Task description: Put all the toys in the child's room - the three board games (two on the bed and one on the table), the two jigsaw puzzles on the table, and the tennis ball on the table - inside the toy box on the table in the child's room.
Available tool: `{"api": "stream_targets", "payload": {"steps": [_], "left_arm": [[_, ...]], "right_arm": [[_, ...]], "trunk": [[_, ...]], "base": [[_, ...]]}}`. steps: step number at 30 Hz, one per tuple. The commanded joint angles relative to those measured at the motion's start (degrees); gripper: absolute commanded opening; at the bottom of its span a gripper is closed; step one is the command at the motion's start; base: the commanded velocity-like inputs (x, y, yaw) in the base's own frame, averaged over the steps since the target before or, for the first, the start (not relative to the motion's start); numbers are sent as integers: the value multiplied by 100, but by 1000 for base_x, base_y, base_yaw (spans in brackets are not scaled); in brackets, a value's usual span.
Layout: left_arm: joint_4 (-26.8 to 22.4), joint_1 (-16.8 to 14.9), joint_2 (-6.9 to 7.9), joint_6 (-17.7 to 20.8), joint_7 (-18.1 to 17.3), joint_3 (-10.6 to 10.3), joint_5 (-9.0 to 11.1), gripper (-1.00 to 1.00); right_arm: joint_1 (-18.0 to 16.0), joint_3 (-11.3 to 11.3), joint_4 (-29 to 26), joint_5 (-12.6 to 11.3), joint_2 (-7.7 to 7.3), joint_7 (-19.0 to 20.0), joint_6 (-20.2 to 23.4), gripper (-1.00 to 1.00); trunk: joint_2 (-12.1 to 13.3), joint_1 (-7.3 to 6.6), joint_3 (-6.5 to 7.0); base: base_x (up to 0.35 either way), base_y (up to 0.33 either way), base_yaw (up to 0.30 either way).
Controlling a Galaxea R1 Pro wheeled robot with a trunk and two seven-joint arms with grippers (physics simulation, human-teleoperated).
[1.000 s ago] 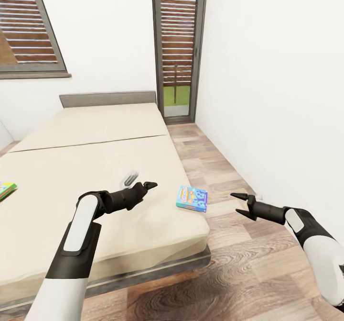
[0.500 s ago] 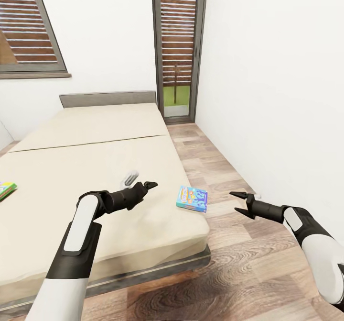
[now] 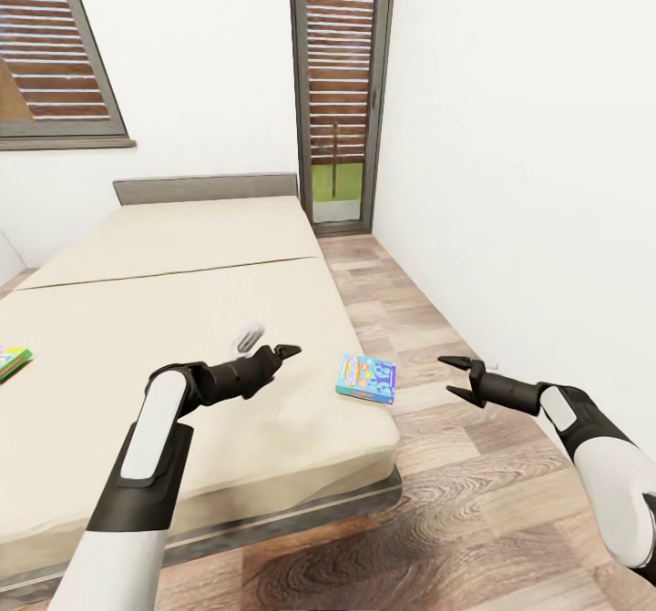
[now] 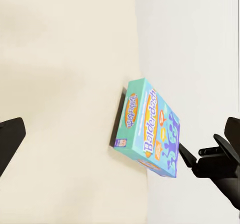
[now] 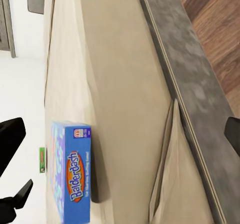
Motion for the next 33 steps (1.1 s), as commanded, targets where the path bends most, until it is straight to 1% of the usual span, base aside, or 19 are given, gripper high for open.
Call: {"api": "stream_targets", "payload": {"steps": [1,5,7,12,14,17,19,22,24,27,29,33], "left_arm": [[-17,-3,0,8,25,2,58,100],[-46,3,5,8,-84,-3,60,100],[-73,9,8,10,-242,-7,62,100],[-92,17,13,13,-413,-10,67,100],[-104,23,17,15,-556,-12,99,100],[-108,27,20,15,-611,-12,130,100],[-114,36,24,16,-691,-13,224,100],[-116,39,27,16,-719,-13,283,100],[-118,44,35,17,-757,-9,408,100],[-117,45,40,17,-770,-7,461,100],[-117,48,48,15,-789,-3,540,100],[-117,49,53,13,-801,1,590,100]], "right_arm": [[-14,-31,2,31,2,25,18,100],[-27,-31,1,31,0,27,15,100],[-35,-32,1,30,-5,29,11,100],[-42,-34,1,29,-10,28,7,100],[-48,-36,1,26,-15,26,5,100],[-50,-37,1,25,-15,24,4,100],[-53,-39,0,24,-14,20,3,100],[-54,-39,0,23,-14,19,2,100],[-56,-40,0,23,-14,17,2,100],[-56,-40,0,22,-14,18,1,100],[-57,-41,0,22,-12,20,4,100],[-56,-41,0,22,-8,24,6,100]], "trunk": [[-2,-1,-5],[-2,-1,-5],[-2,-1,-5],[-2,-1,-5],[-2,-1,-5],[-2,-1,-5],[-2,-1,-5],[-2,-1,-5],[-2,-1,-5],[-2,-1,-5],[-2,-1,-5],[-2,-1,-5]], "base": [[0,0,0],[0,0,0],[0,0,0],[0,0,0],[0,0,0],[0,0,0],[0,0,0],[0,0,0],[0,0,0],[0,0,3],[0,0,25],[0,0,59]]}}
